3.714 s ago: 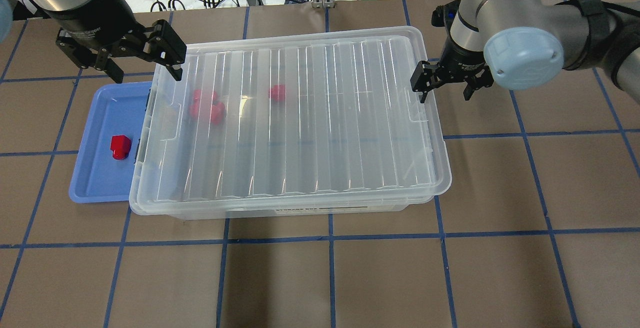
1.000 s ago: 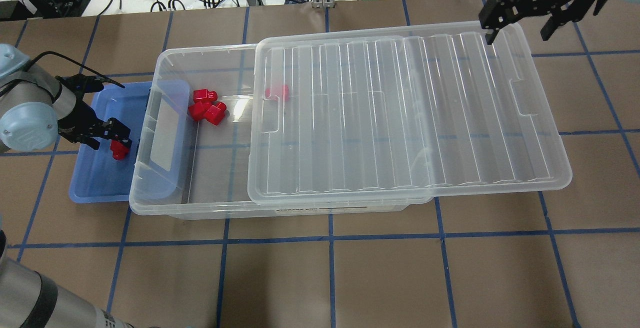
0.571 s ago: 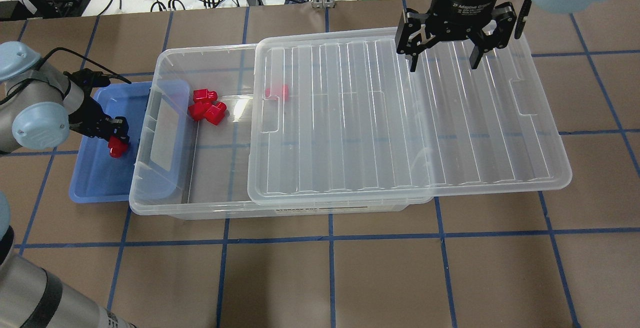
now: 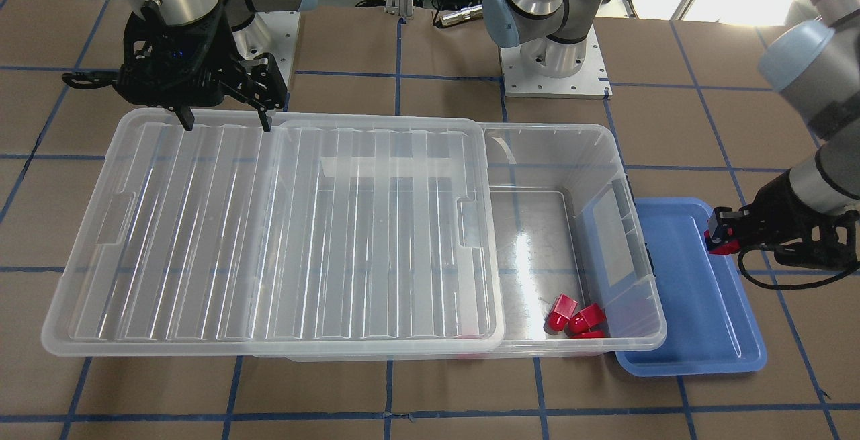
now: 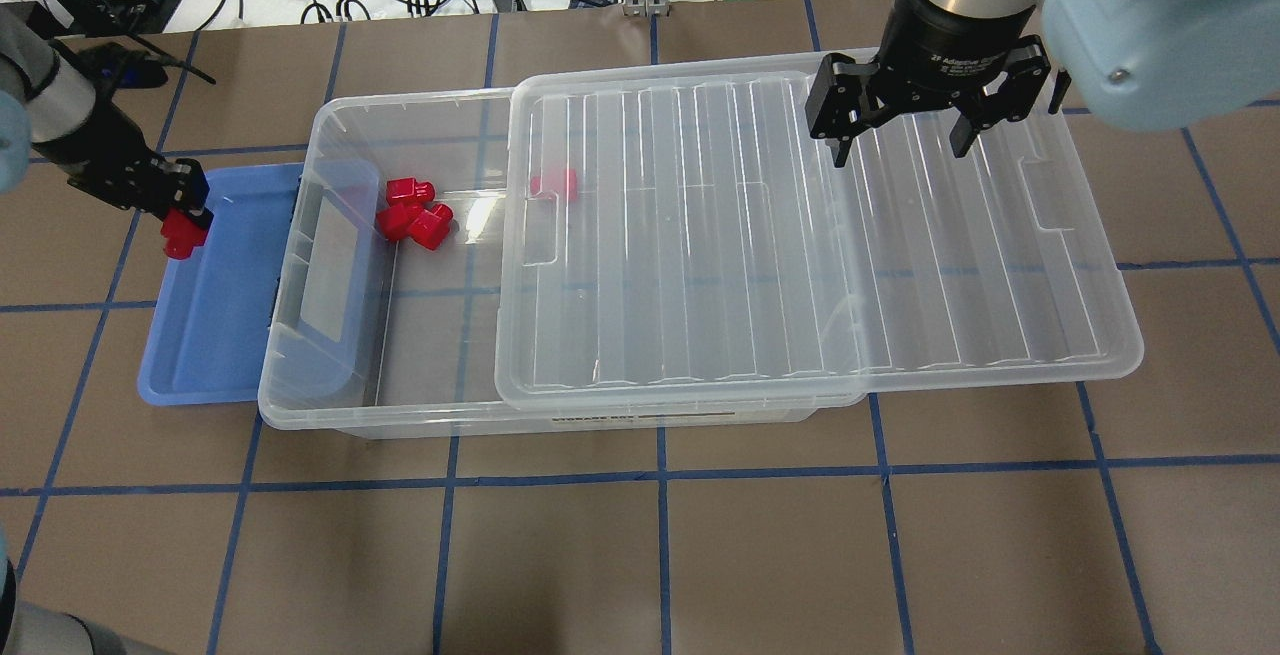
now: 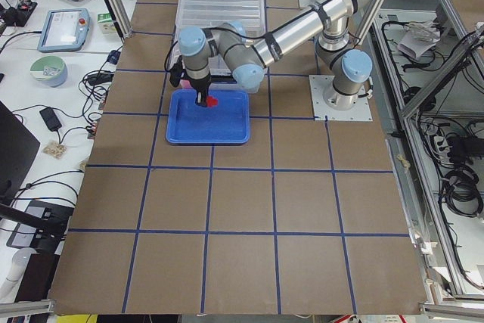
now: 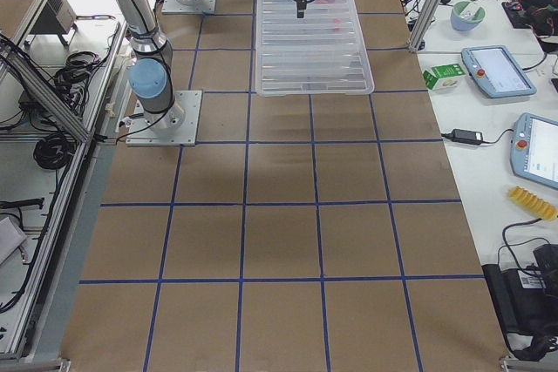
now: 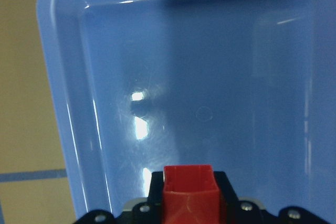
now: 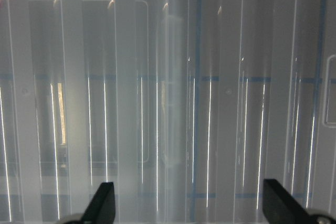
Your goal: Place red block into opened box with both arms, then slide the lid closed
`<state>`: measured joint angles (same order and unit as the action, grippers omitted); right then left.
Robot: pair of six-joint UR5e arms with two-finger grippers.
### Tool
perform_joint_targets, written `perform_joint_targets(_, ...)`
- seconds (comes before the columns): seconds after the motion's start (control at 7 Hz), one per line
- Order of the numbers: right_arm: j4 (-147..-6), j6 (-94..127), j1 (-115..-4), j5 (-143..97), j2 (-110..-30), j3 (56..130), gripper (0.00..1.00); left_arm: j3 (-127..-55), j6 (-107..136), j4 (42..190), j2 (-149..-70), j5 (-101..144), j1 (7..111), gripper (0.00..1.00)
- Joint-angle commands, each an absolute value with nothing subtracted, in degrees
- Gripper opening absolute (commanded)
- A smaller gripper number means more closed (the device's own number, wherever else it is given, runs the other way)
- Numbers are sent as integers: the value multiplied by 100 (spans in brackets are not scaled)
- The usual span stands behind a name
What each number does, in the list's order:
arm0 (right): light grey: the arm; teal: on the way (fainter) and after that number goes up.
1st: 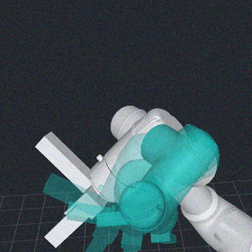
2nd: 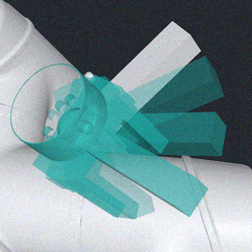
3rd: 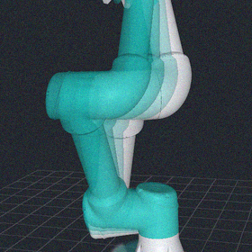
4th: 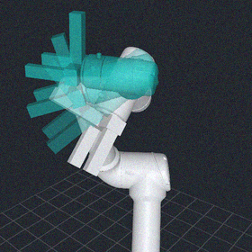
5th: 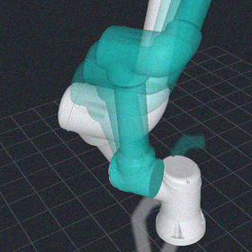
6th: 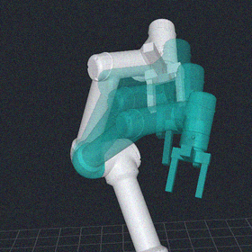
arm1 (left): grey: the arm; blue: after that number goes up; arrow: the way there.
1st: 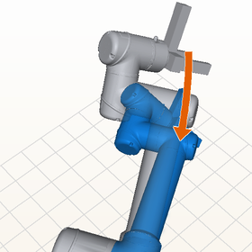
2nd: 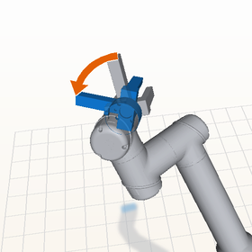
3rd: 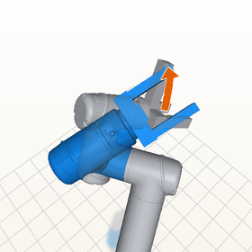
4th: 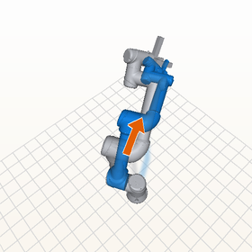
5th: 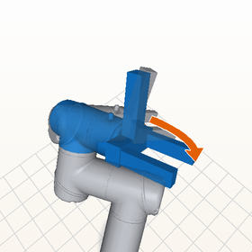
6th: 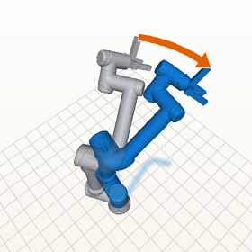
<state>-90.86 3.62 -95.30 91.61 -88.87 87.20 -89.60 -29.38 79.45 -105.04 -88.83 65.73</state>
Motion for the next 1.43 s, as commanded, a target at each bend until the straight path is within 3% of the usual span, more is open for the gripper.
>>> perform_joint_targets(0.0, -9105, 351, -9457, 9123, -8912, 8666, 100, -8445, -1746, 9044, -10073, -8868, 7667, 0)
perform_joint_targets(0.29, -9105, 334, -9440, 9132, -8912, 8657, 100, -9110, -673, 8642, -10046, -8886, 8408, 0)
perform_joint_targets(1.29, -9088, 299, -9422, 9132, -8912, 8675, 100, -11134, 71, 6269, -10248, -8877, 8578, 0)
